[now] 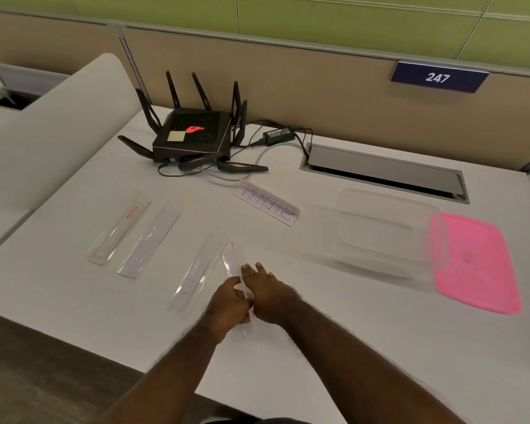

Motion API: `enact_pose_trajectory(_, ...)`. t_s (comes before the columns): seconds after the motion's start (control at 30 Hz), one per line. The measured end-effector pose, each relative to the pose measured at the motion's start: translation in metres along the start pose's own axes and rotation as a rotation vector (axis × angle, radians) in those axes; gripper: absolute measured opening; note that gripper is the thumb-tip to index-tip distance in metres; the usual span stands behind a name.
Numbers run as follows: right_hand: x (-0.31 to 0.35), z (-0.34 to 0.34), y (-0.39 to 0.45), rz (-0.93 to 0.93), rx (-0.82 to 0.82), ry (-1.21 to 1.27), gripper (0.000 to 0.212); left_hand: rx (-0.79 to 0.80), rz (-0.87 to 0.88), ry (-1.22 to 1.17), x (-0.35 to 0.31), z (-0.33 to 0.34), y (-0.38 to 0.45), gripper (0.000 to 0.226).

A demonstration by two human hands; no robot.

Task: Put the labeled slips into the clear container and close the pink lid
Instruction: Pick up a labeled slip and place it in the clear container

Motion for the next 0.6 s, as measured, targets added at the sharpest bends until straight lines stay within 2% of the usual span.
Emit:
enact_pose_trajectory(0.17,-0.003,-0.008,0.003,-0.024,-0.007,-0.027,0.080,-0.018,-0.044,-0.015,-0.006,-0.004,0.006,0.032)
enact_pose_trajectory(0.27,-0.011,-0.032,0.004,-0.026,-0.080,-0.081,0.090,0.011,-0.062,-0.036,-0.025,-0.011,0.008,0.041)
enact_pose_trajectory(0.4,-0.025,-0.069,0.011,-0.032,-0.189,-0.140,0.096,0.113,0.036,-0.001,-0.062,-0.025,0.010,0.042)
enact_pose_trajectory(0.6,-0.035,-0.115,0.022,-0.038,-0.292,-0.216,0.088,0.307,0.077,-0.009,-0.095,-0.050,0.019,0.032)
Point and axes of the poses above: each hand's wrist, its own y-axis towards the middle knuckle, its own z-axis out of the palm, x = y × z, the point moved 9 cm from there along y, towards the middle knuckle, and after that the axes turned 12 degrees about -x, right-handed, at the moved point
